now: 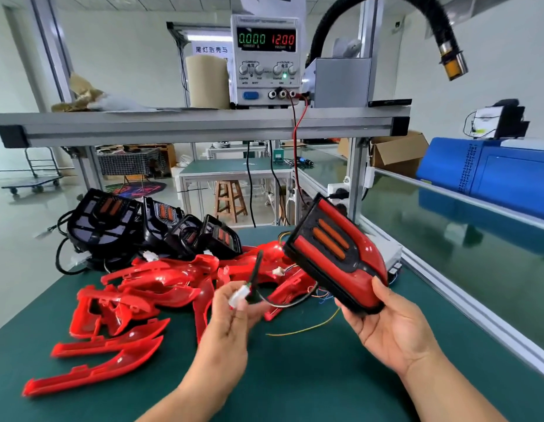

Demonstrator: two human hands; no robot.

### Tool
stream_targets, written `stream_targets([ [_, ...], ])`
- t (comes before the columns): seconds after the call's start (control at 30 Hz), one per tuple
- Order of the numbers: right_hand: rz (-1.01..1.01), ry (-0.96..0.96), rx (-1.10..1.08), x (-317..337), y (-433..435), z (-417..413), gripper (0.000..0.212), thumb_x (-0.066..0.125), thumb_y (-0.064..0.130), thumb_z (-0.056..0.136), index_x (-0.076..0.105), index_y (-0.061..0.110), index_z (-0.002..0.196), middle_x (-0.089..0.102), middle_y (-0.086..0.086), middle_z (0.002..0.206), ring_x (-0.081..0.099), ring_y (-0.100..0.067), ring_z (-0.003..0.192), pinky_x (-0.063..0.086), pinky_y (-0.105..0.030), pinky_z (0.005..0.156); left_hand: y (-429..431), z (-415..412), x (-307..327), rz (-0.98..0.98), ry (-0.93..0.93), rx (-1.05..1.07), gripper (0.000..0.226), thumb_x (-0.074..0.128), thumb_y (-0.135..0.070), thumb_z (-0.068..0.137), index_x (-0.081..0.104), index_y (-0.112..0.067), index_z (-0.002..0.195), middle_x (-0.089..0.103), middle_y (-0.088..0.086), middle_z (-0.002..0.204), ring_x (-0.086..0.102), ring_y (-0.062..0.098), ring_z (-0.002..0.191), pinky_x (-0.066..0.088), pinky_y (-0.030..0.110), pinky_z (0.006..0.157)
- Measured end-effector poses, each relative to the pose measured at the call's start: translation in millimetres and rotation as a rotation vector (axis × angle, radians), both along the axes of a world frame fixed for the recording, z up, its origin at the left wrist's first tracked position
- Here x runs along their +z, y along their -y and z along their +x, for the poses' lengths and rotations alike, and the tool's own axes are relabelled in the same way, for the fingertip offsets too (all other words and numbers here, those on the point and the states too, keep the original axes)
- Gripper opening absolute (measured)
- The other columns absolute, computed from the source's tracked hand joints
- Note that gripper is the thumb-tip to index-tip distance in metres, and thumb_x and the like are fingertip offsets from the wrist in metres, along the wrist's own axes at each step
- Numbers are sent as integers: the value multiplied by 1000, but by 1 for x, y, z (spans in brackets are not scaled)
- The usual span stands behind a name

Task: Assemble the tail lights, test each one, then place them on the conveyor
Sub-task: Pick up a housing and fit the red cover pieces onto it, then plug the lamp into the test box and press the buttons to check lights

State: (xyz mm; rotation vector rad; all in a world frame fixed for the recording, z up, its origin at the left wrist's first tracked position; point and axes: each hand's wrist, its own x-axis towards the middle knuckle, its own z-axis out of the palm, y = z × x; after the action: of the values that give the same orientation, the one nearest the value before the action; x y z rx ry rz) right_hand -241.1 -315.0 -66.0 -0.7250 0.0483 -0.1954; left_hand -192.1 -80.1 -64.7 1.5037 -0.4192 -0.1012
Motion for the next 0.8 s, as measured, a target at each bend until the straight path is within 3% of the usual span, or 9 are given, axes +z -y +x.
stream_targets([
  [0.13, -237, -112, 88, -1, -11, -1, 39, 65, 13, 71, 63, 8, 110, 72, -20, 91, 71, -31, 69, 59, -32, 52, -20, 29, 5, -65, -14, 153, 19, 36, -28, 100, 51, -26, 113, 66, -1, 114, 61, 11, 109, 49, 35, 84],
  [0.23, -465, -155, 168, -3, -20, -1, 49, 75, 7, 70, 60, 11, 117, 71, -18, 98, 70, -31, 77, 60, -37, 57, -32, 53, 11, -184, -33, 283, 19, 42, -21, 102, 55, -15, 114, 66, 9, 107, 65, 18, 100, 52, 31, 79],
  [0.33, -634, -225, 176, -1, -28, -2, 59, 81, 13, 65, 58, 14, 120, 72, -14, 101, 69, -29, 82, 56, -39, 63, -46, 75, 18, -298, -31, 374, 16, 49, -22, 100, 60, -13, 107, 67, 7, 97, 65, 11, 84, 52, 24, 74],
  [0.47, -840, -363, 187, 6, -39, -1, 65, 77, 38, 62, 53, 16, 118, 73, -12, 82, 65, -29, 56, 45, -23, 41, -58, 95, 40, -591, -110, 376, 9, 58, -26, 95, 65, -22, 92, 63, -8, 78, 58, 1, 74, 49, 18, 74],
  [0.6, -973, -499, 272, 16, -38, 5, 67, 72, 46, 65, 47, 15, 118, 66, -16, 66, 58, -23, 41, 39, -21, 34, -60, 106, 62, -782, -58, 249, 11, 51, -34, 98, 59, -30, 91, 68, -9, 90, 64, 8, 96, 43, 33, 96],
  [0.7, -1070, -592, 356, 24, -36, 9, 60, 67, 53, 77, 37, 27, 121, 66, -15, 64, 59, -21, 43, 40, -22, 36, -53, 103, 68, -707, 101, 148, 16, 43, -37, 101, 57, -35, 94, 65, -10, 82, 66, 11, 91, 44, 40, 92],
  [0.8, -1427, -667, 361, 37, -34, 10, 48, 57, 64, 82, 37, 38, 117, 68, -8, 60, 60, -18, 43, 40, -21, 36, -35, 94, 57, -385, 308, 161, 15, 40, -42, 97, 54, -45, 103, 57, -8, 73, 55, 18, 77, 46, 39, 79],
])
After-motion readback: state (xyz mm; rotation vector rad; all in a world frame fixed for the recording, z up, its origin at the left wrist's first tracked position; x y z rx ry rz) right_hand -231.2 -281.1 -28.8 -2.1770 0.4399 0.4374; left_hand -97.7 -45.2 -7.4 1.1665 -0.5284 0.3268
